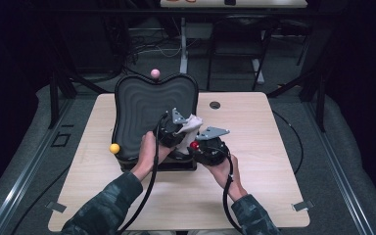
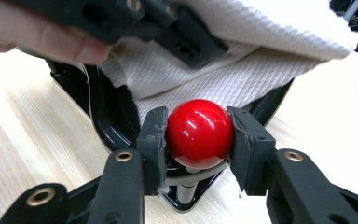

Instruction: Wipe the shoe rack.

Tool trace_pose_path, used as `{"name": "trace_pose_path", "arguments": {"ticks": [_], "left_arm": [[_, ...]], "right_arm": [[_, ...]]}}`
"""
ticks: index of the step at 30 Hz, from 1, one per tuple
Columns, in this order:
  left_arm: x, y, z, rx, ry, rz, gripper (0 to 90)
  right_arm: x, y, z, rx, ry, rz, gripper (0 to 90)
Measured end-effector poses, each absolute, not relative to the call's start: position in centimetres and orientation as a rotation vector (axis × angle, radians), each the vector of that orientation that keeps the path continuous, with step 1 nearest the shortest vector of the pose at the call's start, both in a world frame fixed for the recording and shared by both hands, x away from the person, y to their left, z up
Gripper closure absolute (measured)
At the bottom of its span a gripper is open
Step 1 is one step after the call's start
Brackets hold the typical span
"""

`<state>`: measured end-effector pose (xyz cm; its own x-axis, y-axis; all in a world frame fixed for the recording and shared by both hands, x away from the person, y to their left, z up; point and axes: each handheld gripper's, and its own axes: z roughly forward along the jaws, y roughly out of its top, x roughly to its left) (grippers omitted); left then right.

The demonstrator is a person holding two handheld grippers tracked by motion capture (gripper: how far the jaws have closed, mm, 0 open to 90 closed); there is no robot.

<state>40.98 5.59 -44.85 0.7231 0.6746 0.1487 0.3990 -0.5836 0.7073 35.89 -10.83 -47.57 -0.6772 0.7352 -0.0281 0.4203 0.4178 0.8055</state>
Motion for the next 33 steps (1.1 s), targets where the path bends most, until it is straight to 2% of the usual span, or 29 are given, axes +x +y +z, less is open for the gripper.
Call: {"name": "trace_pose_path", "arguments": {"ticks": [33], "left_arm": [[49.8, 5.8, -39.7, 2.196, 1.017, 0.704, 84.8]], "right_arm": [[35.9, -10.8, -47.6, 0.988, 2.301, 1.156, 60.1]]}}
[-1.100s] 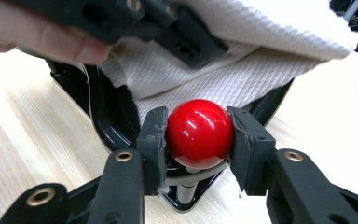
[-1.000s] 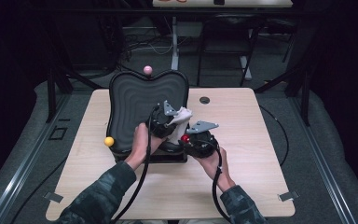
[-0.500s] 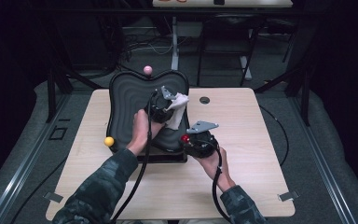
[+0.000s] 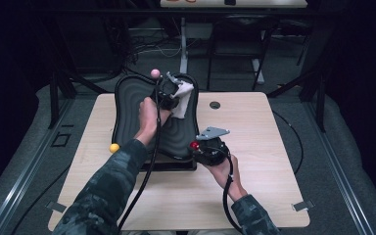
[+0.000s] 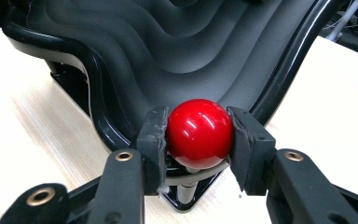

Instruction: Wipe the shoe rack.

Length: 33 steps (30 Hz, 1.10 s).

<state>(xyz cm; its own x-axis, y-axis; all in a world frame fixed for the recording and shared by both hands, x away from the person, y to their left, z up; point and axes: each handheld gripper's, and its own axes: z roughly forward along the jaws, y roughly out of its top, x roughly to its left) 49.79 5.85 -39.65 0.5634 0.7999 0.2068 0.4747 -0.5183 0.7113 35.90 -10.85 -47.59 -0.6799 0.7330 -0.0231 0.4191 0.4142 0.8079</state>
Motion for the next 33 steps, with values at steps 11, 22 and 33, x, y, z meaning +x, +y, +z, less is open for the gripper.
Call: {"name": "trace_pose_path", "arguments": {"ticks": [11, 22, 33], "left_arm": [[52.3, 5.5, -38.1, 2.177, 1.092, 0.734, 84.7], [53.3, 5.6, -37.4, 2.186, 1.133, 0.743, 84.6], [53.4, 5.7, -37.5, 2.210, 1.124, 0.730, 85.2]], "right_arm": [[35.9, -10.9, -47.6, 0.986, 2.299, 1.150, 60.1], [35.8, -10.9, -47.6, 0.992, 2.298, 1.152, 60.1], [35.8, -10.9, -47.6, 0.997, 2.294, 1.155, 60.1]]}}
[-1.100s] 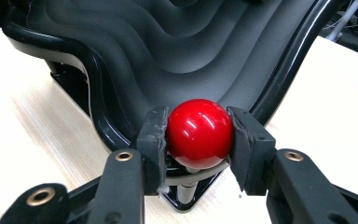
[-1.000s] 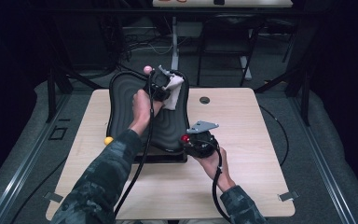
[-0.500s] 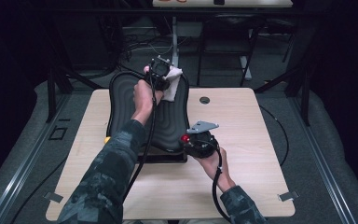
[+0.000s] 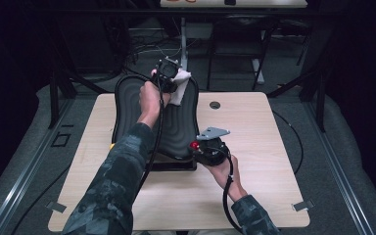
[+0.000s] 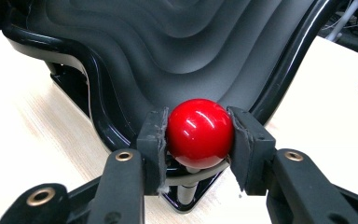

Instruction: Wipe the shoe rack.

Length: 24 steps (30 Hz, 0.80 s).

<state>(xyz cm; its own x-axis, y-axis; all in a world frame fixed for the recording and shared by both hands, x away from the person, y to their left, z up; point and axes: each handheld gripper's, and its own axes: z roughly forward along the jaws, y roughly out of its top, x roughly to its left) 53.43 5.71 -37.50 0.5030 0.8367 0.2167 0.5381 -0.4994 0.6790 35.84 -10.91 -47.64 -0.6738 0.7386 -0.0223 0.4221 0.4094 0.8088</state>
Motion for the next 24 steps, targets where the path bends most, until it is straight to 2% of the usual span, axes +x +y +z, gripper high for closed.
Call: {"name": "trace_pose_path", "arguments": {"ticks": [24], "left_arm": [[51.3, 6.7, -38.8, 2.222, 1.078, 0.686, 85.5]], "right_arm": [[35.9, -10.9, -47.6, 0.999, 2.293, 1.157, 60.1]]}}
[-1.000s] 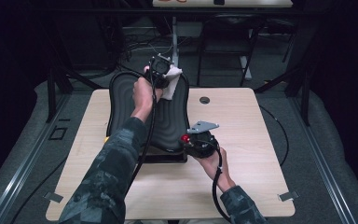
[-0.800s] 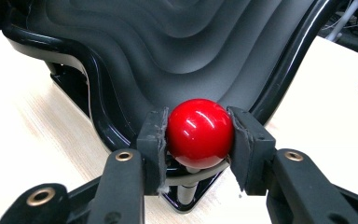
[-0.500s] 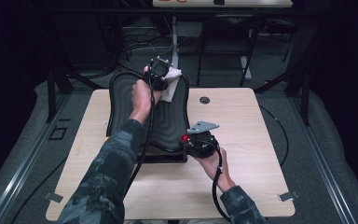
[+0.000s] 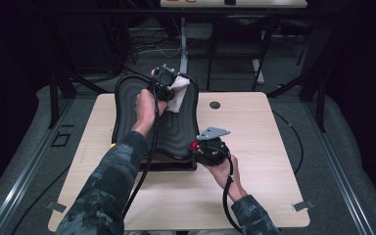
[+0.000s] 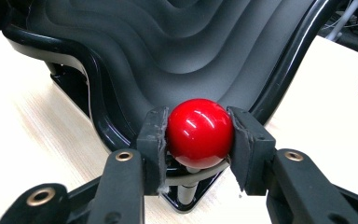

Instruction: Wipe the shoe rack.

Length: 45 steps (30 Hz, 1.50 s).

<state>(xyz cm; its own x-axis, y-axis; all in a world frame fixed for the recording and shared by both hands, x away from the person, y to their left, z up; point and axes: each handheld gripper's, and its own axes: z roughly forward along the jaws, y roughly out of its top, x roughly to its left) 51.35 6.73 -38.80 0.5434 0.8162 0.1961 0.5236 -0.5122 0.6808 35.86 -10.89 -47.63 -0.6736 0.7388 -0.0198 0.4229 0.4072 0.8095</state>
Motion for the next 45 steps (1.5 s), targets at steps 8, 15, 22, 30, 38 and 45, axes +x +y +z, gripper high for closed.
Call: {"name": "trace_pose_path", "arguments": {"ticks": [8, 15, 22, 30, 38, 45], "left_arm": [[49.4, 7.4, -40.0, 2.213, 1.072, 0.640, 85.4], [47.0, 8.0, -41.4, 2.208, 1.028, 0.606, 85.4], [43.9, 8.8, -43.4, 2.190, 0.975, 0.561, 85.4], [41.1, 9.8, -44.8, 2.226, 0.933, 0.552, 85.4], [39.4, 10.9, -45.6, 2.238, 0.922, 0.565, 85.3], [40.2, 11.2, -45.0, 2.235, 0.939, 0.573, 85.4]], "right_arm": [[35.9, -10.9, -47.6, 0.999, 2.293, 1.155, 60.1], [35.9, -10.9, -47.6, 0.997, 2.294, 1.155, 60.1], [35.8, -10.9, -47.6, 0.997, 2.294, 1.155, 60.1], [35.8, -10.9, -47.6, 0.996, 2.295, 1.157, 60.1], [35.8, -10.8, -47.6, 0.994, 2.294, 1.155, 60.1], [35.8, -10.8, -47.6, 0.993, 2.295, 1.152, 60.1]]}}
